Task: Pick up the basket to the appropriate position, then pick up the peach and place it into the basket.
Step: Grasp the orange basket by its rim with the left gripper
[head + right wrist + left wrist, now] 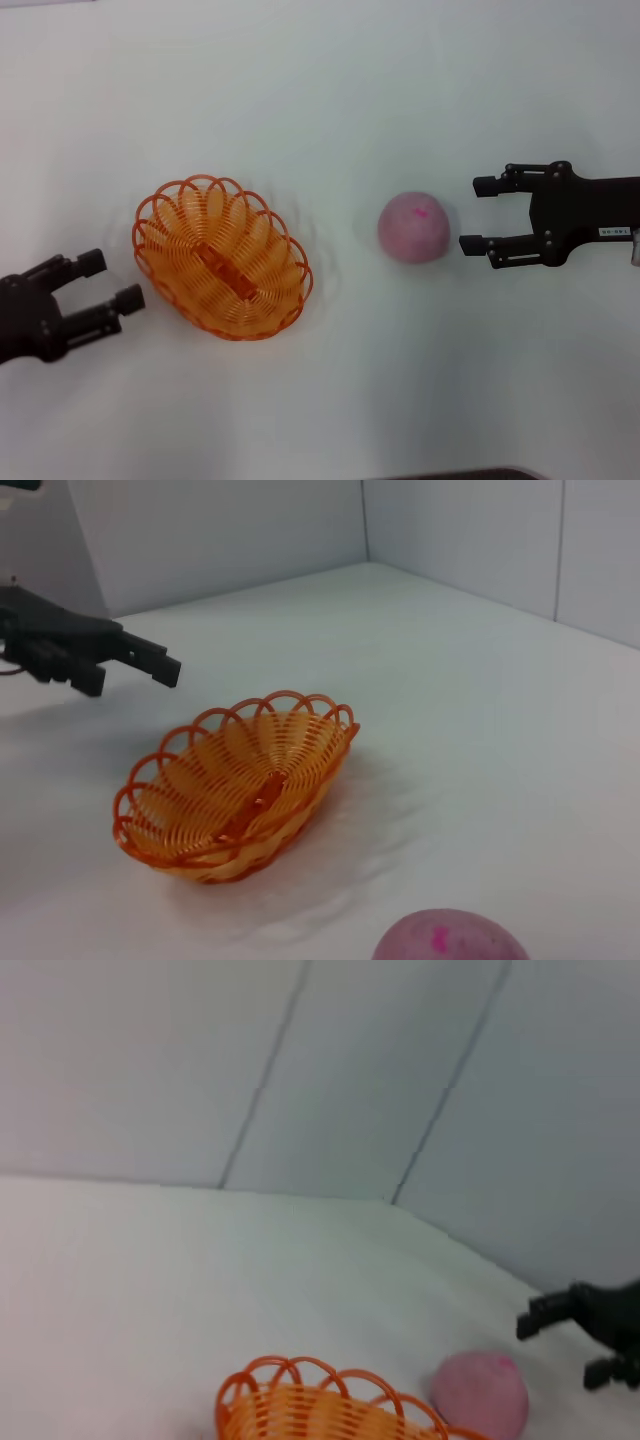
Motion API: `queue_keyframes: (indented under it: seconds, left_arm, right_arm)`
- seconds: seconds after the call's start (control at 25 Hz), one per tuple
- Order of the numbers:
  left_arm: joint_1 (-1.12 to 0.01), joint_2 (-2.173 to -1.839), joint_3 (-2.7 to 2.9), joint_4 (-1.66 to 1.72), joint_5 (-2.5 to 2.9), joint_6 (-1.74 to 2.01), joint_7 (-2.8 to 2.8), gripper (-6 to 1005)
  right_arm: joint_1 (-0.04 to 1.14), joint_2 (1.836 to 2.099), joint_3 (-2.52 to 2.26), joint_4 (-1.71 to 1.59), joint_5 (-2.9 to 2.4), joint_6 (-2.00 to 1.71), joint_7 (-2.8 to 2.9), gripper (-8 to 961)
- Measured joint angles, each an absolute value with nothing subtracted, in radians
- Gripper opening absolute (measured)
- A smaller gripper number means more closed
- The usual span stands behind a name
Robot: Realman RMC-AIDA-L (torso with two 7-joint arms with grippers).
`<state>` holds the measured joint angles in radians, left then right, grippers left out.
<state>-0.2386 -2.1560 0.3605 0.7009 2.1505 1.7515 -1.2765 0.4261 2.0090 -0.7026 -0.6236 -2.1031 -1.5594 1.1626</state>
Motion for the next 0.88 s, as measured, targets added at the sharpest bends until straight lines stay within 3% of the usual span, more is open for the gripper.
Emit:
queue_keyframes:
  seconds: [0.44,0.88]
  left_arm:
    - [-0.330,-2.095,0.357,0.761,2.217,1.772,-1.786,858]
    - [-0.439,-2.065,0.370,0.863,2.408,1.725,-2.001,858]
  right_arm:
    - [0.427,2.010,-0.707,-0.634,-2.103,-1.564,1.173,835]
    - [0.431,2.012,-0.707,-0.635,-2.103,-1.565,1.177,835]
